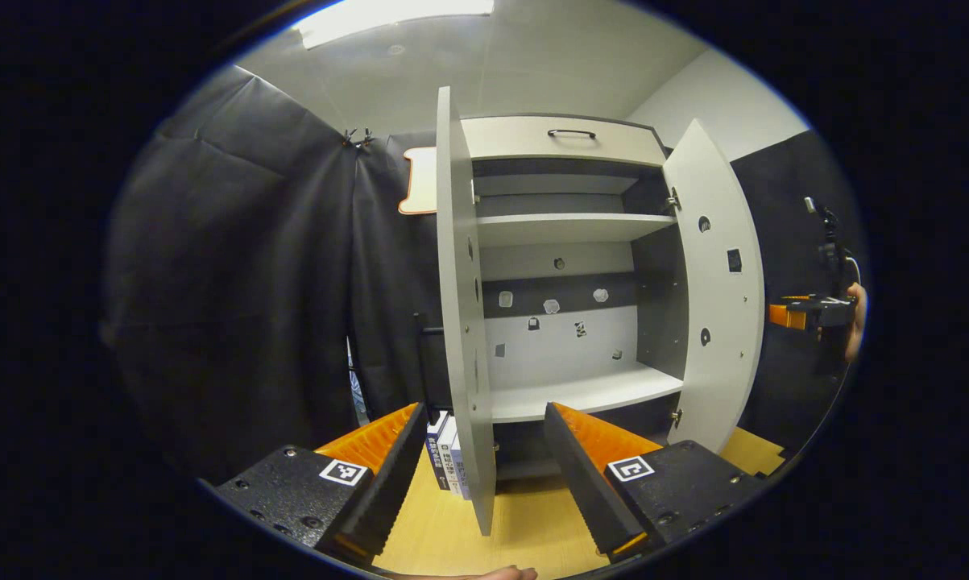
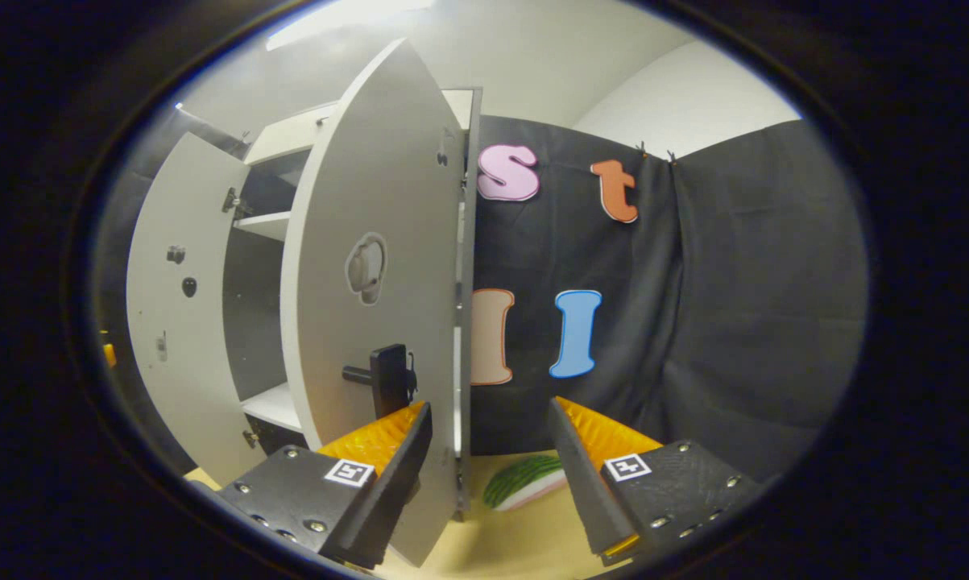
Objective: Grasp the bottle in the cabinet with the left hand and place it on the coaster, then close the right door with the right hand and the left door with the left hand.
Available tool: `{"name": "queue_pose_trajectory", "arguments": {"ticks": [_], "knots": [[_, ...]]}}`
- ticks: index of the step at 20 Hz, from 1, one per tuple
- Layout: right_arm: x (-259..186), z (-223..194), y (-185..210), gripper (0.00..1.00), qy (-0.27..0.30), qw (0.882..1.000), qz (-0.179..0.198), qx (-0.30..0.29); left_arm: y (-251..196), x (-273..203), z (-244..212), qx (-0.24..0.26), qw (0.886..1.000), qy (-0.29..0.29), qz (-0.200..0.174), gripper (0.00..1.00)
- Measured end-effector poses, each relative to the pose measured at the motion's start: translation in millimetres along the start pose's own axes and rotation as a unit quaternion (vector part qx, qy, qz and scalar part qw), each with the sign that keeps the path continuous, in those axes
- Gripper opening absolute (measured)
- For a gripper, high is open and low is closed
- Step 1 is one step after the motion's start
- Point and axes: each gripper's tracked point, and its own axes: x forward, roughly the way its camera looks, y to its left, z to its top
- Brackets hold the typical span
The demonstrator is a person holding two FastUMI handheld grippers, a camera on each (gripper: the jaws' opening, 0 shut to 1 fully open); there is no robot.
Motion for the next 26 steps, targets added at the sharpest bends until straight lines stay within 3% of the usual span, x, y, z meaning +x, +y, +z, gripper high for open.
{"name": "queue_pose_trajectory", "arguments": {"ticks": [10, 11, 12, 13, 15, 19, 26], "knots": [[11.6, -4.8, 61.4, 0.85, -0.005, 0.999, 0.039, -0.029, 40.3, 8.0, -9.0, -0.009, 1.0, 0.004, 0.011, 0.93], [12.5, -8.5, 70.5, 0.9, 0.0, 0.998, 0.049, -0.026, 45.2, 9.4, -11.0, -0.011, 1.0, 0.008, 0.014, 0.93], [10.4, -12.1, 81.6, 0.87, 0.005, 0.998, 0.064, -0.022, 49.0, 10.5, -14.5, -0.014, 1.0, 0.012, 0.015, 0.93], [8.1, -15.2, 94.4, 0.9, 0.008, 0.996, 0.086, -0.02, 53.0, 12.2, -17.1, -0.018, 1.0, 0.017, 0.017, 0.91], [3.4, -14.6, 115.4, 0.95, -0.001, 0.993, 0.115, -0.027, 64.6, 20.2, -22.7, -0.031, 0.999, 0.023, 0.025, 0.96], [-3.3, -22.9, 148.2, 0.96, 0.0, 0.99, 0.135, -0.05, 85.6, 37.4, -34.1, -0.04, 0.998, 0.032, 0.041, 0.93], [-24.6, -27.8, 193.9, 0.96, 0.012, 0.982, 0.188, -0.001, 143.2, 50.2, -44.7, -0.049, 0.996, 0.038, 0.069, 0.93]]}}
